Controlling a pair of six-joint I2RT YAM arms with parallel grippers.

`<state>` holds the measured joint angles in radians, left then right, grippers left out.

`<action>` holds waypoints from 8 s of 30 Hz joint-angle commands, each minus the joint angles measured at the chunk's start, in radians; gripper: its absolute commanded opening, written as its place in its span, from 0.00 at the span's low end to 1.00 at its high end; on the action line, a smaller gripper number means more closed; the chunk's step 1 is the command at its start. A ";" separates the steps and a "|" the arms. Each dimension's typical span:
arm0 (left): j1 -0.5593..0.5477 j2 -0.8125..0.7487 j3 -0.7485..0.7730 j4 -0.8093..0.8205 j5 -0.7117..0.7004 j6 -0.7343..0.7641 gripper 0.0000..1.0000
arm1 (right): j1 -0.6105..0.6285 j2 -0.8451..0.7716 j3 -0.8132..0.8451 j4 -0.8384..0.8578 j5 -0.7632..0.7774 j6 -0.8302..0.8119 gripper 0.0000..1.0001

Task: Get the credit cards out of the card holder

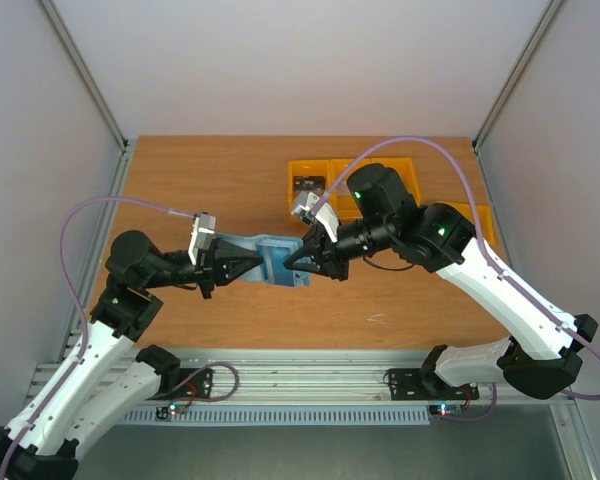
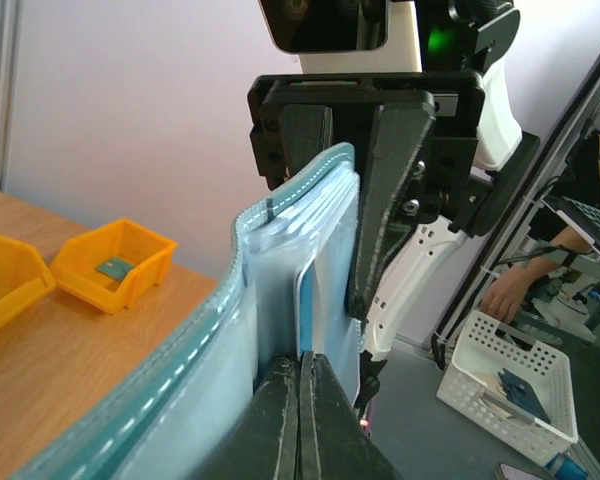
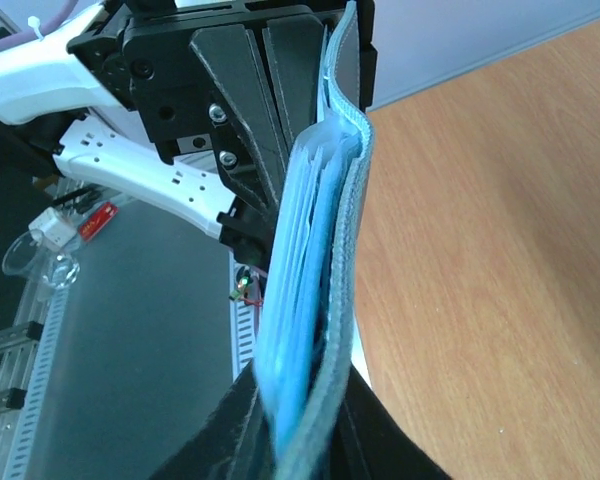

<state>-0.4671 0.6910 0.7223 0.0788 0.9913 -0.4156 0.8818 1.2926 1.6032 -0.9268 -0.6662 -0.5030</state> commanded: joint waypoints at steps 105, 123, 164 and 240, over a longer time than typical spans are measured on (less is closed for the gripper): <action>0.039 -0.059 0.011 -0.073 -0.180 0.138 0.00 | -0.380 0.074 -0.117 -0.086 0.051 0.085 0.68; 0.039 -0.053 0.007 0.017 -0.133 0.060 0.00 | -0.123 -0.005 -0.080 0.248 -0.099 0.080 0.59; 0.039 -0.051 -0.008 -0.022 -0.225 0.042 0.56 | -0.105 -0.025 -0.094 0.203 -0.100 0.036 0.01; 0.455 0.099 -0.397 -0.192 -0.818 -0.054 0.99 | -0.808 0.792 -0.034 0.608 0.765 -1.484 0.01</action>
<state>-0.0177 0.7818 0.3187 -0.1734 0.1749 -0.4583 0.0830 2.0583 1.5555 -0.3355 0.0978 -1.9553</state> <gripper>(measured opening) 0.994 0.013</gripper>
